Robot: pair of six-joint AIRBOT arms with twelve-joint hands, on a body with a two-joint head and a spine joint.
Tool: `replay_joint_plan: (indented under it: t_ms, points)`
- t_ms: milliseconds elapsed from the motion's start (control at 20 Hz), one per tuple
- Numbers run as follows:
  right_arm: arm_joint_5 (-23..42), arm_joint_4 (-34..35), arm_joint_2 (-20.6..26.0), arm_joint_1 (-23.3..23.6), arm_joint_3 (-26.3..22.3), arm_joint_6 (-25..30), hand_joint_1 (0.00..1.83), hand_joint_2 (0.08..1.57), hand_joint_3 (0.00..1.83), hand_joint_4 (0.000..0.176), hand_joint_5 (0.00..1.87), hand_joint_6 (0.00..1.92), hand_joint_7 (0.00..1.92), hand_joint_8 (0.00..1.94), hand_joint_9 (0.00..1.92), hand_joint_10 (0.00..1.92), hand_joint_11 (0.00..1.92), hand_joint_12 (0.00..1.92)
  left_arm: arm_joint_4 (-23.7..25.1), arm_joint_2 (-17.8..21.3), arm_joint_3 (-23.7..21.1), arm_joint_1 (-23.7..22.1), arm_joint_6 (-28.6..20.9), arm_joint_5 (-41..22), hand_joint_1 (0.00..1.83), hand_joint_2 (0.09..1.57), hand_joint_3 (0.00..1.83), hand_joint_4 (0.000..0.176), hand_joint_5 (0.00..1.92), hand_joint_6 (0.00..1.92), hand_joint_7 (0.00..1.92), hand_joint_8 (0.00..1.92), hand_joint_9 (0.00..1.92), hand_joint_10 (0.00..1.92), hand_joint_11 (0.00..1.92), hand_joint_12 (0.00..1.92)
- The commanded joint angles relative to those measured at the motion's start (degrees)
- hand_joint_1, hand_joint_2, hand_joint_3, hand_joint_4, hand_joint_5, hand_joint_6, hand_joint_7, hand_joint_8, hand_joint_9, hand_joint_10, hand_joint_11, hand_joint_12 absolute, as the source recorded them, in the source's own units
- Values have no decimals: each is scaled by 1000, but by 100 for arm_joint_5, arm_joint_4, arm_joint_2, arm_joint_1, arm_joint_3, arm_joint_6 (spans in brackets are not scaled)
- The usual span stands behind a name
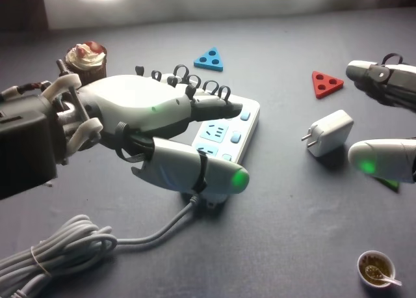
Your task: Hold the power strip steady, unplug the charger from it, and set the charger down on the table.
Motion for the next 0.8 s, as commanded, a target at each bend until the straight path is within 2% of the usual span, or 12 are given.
replay_joint_plan:
  t_ms: [0, 100, 300, 500, 650, 750]
  points:
    - [640, -13, 76, 37, -23, 52, 701, 985, 7, 0, 190, 0, 213, 3, 191, 0, 12, 391, 30, 74, -22, -154, 2, -446, 0, 1086, 2, 0, 120, 0, 144, 0, 140, 3, 4, 239]
    - [672, 103, 118, 37, -140, 52, 696, 990, 7, 0, 180, 0, 203, 0, 183, 0, 14, 389, 168, 165, -77, -458, 3, -215, 0, 1080, 0, 0, 124, 2, 146, 1, 138, 1, 1, 240]
    - [798, 103, 179, -47, -377, 33, 651, 992, 2, 0, 185, 9, 219, 12, 203, 13, 36, 400, 113, 146, -126, -963, 145, 200, 0, 1076, 0, 0, 127, 6, 135, 4, 114, 3, 6, 180]
    - [714, 55, 366, -240, -650, 37, 619, 1002, 4, 0, 177, 0, 206, 0, 194, 3, 20, 394, 109, 154, -94, -1315, 222, 490, 0, 1080, 0, 0, 111, 0, 121, 0, 102, 0, 5, 180]
    - [668, 71, 397, -287, -707, 44, 670, 994, 0, 0, 193, 8, 210, 6, 201, 6, 16, 396, 109, 233, -87, -1505, 265, 693, 0, 1081, 0, 0, 131, 9, 147, 11, 126, 11, 21, 190]
    - [626, 70, 397, -288, -718, 44, 585, 1028, 3, 0, 222, 3, 251, 4, 236, 5, 40, 431, 109, 257, -61, -1623, 317, 816, 0, 1081, 1, 0, 110, 0, 119, 0, 102, 0, 8, 188]
